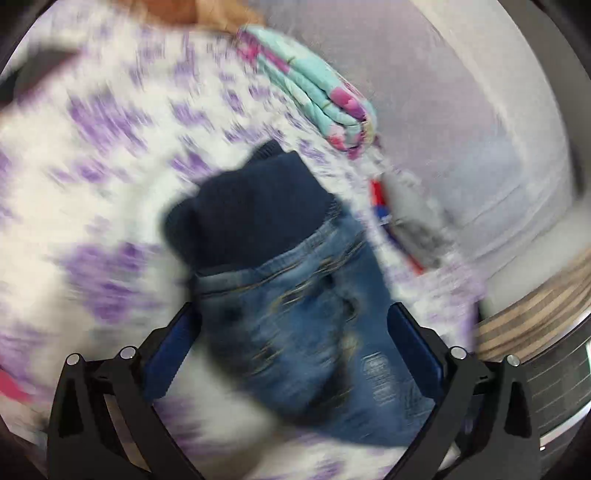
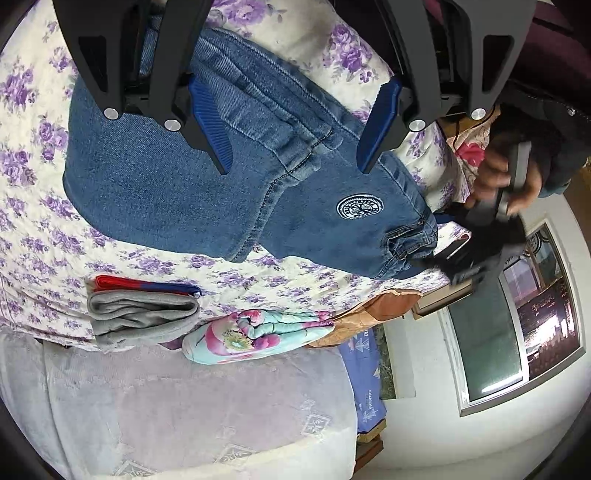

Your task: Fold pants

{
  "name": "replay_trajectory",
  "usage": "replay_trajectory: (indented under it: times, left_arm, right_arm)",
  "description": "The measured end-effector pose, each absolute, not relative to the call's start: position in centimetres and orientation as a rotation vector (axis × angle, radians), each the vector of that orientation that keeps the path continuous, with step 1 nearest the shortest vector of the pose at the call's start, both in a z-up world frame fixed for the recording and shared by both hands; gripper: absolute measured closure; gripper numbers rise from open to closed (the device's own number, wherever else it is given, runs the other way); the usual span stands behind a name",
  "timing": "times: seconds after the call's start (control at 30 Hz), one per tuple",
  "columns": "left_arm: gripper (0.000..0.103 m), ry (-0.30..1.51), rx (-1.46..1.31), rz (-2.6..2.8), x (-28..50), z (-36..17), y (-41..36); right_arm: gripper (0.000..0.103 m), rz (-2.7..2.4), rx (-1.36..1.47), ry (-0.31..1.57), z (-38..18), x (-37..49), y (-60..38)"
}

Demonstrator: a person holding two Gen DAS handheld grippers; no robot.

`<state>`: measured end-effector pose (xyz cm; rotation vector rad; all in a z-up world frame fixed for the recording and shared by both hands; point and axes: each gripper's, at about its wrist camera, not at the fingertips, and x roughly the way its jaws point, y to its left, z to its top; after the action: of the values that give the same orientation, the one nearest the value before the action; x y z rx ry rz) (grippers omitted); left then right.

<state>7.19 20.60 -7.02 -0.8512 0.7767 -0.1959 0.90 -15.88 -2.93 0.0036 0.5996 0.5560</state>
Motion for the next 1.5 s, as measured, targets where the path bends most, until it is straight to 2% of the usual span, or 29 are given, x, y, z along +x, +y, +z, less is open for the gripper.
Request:
replay_trajectory:
  times: [0.13, 0.3, 0.33, 0.37, 0.4, 0.43, 0.47, 0.6, 0.67, 0.73, 0.77, 0.8, 0.83, 0.9, 0.93, 0.97, 1.0, 1.03, 1.07, 1.1, 1.2, 1.33, 1.5]
  left_arm:
    - [0.004, 0.875, -0.730, -0.167, 10.1, -7.7, 18.4]
    - [0.006, 0.766, -0.853, -0.254, 9.1, -7.2, 19.3]
    - [0.009, 0.748, -0.860, -0.262, 8.9, -7.0, 19.4]
    - [0.023, 0.729, -0.857, -0.253, 8.7, -6.7, 19.7]
    - [0.046, 0.720, -0.843, -0.238, 8.6, -6.5, 19.7]
    - [0.064, 0.715, -0.820, -0.201, 8.4, -6.3, 19.7]
    - [0.078, 0.705, -0.806, -0.170, 8.2, -6.1, 19.8]
    - [0.078, 0.670, -0.696, -0.153, 7.2, -4.7, 18.7]
    - [0.076, 0.681, -0.735, -0.157, 7.2, -4.9, 19.1]
    - [0.064, 0.709, -0.841, -0.186, 7.7, -6.1, 20.3]
    - [0.043, 0.724, -0.872, -0.197, 7.6, -6.7, 20.6]
    - [0.027, 0.772, -0.917, -0.214, 8.3, -7.6, 20.7]
    - [0.027, 0.811, -0.937, -0.229, 8.9, -8.3, 20.4]
    - [0.014, 0.822, -0.868, -0.237, 9.7, -7.6, 19.3]
    - [0.013, 0.825, -0.852, -0.234, 9.8, -7.5, 19.0]
    - [0.016, 0.817, -0.846, -0.213, 9.8, -7.4, 18.8]
    - [0.036, 0.807, -0.855, -0.197, 9.5, -7.3, 19.0]
    - [0.047, 0.782, -0.865, -0.172, 9.2, -7.1, 19.3]
    - [0.065, 0.767, -0.857, -0.164, 9.0, -6.9, 19.6]
    - [0.070, 0.746, -0.845, -0.171, 8.6, -6.4, 19.6]
    - [0.073, 0.682, -0.682, -0.133, 7.1, -3.5, 17.7]
    - [0.073, 0.526, -0.224, -0.093, 3.9, 2.6, 9.3]
    - [0.073, 0.427, 0.122, -0.250, 1.1, 6.7, -1.4]
  right_arm:
    - [0.033, 0.531, 0.025, 0.591, -2.8, 0.6, -16.9]
    - [0.033, 0.511, 0.056, 0.593, -3.1, 0.6, -17.8]
    - [0.033, 0.511, 0.057, 0.592, -3.1, 0.7, -17.8]
    - [0.033, 0.511, 0.057, 0.592, -3.1, 0.7, -17.9]
    - [0.033, 0.509, 0.059, 0.592, -3.2, 0.8, -17.9]
    - [0.033, 0.508, 0.061, 0.592, -3.2, 0.8, -18.0]
    - [0.033, 0.506, 0.063, 0.592, -3.2, 0.8, -18.1]
    - [0.034, 0.490, 0.085, 0.589, -3.2, 0.6, -19.0]
    - [0.034, 0.486, 0.096, 0.589, -3.2, 0.6, -19.4]
    - [0.034, 0.485, 0.100, 0.586, -3.2, 0.5, -19.6]
    - [0.034, 0.486, 0.101, 0.585, -3.1, 0.4, -19.6]
    - [0.034, 0.487, 0.102, 0.585, -3.2, 0.4, -19.7]
    - [0.034, 0.488, 0.103, 0.586, -3.2, 0.5, -19.7]
    - [0.034, 0.487, 0.101, 0.585, -3.1, 0.4, -19.6]
    - [0.034, 0.488, 0.102, 0.585, -3.1, 0.4, -19.7]
    - [0.034, 0.488, 0.103, 0.585, -3.1, 0.4, -19.7]
    - [0.034, 0.486, 0.103, 0.584, -3.1, 0.4, -19.8]
    - [0.034, 0.486, 0.102, 0.582, -3.0, 0.3, -19.9]
    - [0.034, 0.484, 0.101, 0.579, -3.0, 0.2, -20.0]
    - [0.034, 0.477, 0.103, 0.573, -2.9, 0.1, -20.3]
    - [0.034, 0.461, 0.117, 0.568, -2.9, 0.0, -21.3]
    - [0.035, 0.423, 0.144, 0.542, -2.7, -0.3, -23.0]
    - [0.033, 0.314, 0.264, 0.464, -1.2, -1.1, -28.0]
